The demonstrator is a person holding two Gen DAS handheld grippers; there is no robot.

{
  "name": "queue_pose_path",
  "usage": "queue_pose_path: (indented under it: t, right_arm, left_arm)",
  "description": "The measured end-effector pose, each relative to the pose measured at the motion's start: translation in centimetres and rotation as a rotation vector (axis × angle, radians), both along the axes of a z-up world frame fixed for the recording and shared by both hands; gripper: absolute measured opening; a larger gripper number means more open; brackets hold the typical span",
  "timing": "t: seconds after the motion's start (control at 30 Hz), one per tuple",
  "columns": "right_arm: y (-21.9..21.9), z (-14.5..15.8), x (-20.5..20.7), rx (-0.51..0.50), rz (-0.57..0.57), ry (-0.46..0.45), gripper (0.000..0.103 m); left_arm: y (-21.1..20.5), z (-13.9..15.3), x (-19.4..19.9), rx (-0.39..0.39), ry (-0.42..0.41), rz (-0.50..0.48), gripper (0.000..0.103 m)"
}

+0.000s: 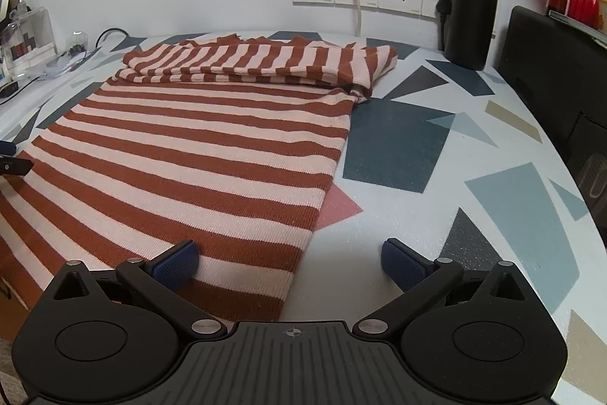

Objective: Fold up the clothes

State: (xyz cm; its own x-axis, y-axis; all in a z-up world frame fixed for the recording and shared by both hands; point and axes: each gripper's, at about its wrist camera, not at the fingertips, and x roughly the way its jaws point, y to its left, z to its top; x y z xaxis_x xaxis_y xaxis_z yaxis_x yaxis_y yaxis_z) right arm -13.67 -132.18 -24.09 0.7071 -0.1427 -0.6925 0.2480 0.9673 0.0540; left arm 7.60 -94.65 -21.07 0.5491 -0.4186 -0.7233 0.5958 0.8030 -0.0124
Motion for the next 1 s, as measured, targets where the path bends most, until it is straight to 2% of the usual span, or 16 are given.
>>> queue_pose_path:
  t: [0.2, 0.27, 0.33, 0.4, 0.53, 0.67, 0.7, 0.73, 0.77, 0.8, 0.87, 0.93, 1.0]
  right_arm:
    - [0.5, 1.1, -1.3, 0.028, 0.043, 0.008, 0.098]
    - [0.9, 1.4, -1.9, 0.015, 0.073, 0.014, 0.092]
    - [1.1, 1.4, -2.3, 0.022, 0.09, 0.028, 0.079]
    - [1.2, 1.3, -2.5, 0.043, 0.098, 0.041, 0.071]
    - [1.5, 1.4, -2.9, 0.038, 0.094, 0.036, 0.058]
    - [1.6, 1.4, -3.3, 0.046, 0.095, 0.032, 0.055]
    - [1.7, 1.4, -3.4, 0.046, 0.099, 0.028, 0.051]
    - [1.8, 1.4, -3.5, 0.047, 0.103, 0.024, 0.043]
    - [1.8, 1.4, -3.5, 0.055, 0.114, 0.016, 0.038]
    - [2.0, 1.4, -3.4, 0.064, 0.128, 0.009, 0.027]
    - [2.2, 1.3, -3.1, 0.075, 0.151, -0.002, 0.018]
    - [2.1, 1.3, -2.8, 0.089, 0.151, -0.019, 0.01]
    - [1.9, 1.2, -2.6, 0.112, 0.147, -0.036, 0.008]
  left_arm:
    - [0.1, 0.5, -0.2, 0.036, 0.056, -0.034, 0.103]
    - [0.2, 0.5, -0.9, 0.044, 0.059, -0.066, 0.103]
    - [0.2, 0.5, -1.6, 0.051, 0.062, -0.098, 0.103]
    - [0.2, 0.5, -2.0, 0.051, 0.061, -0.117, 0.103]
    - [0.2, 0.6, -1.9, 0.043, 0.063, -0.139, 0.1]
    - [0.6, 0.7, -2.1, 0.023, 0.042, -0.19, 0.091]
    - [0.8, 0.7, -2.1, 0.018, 0.04, -0.192, 0.085]
    - [0.9, 0.8, -2.1, 0.012, 0.038, -0.193, 0.08]
    - [0.9, 1.0, -2.2, 0.004, 0.043, -0.2, 0.063]
    - [0.8, 1.1, -2.2, -0.005, 0.048, -0.206, 0.043]
    - [0.8, 1.4, -2.3, -0.022, 0.057, -0.219, 0.029]
    - [0.6, 1.3, -2.4, -0.031, 0.057, -0.217, 0.023]
    - [0.8, 1.2, -2.4, -0.056, 0.071, -0.202, 0.016]
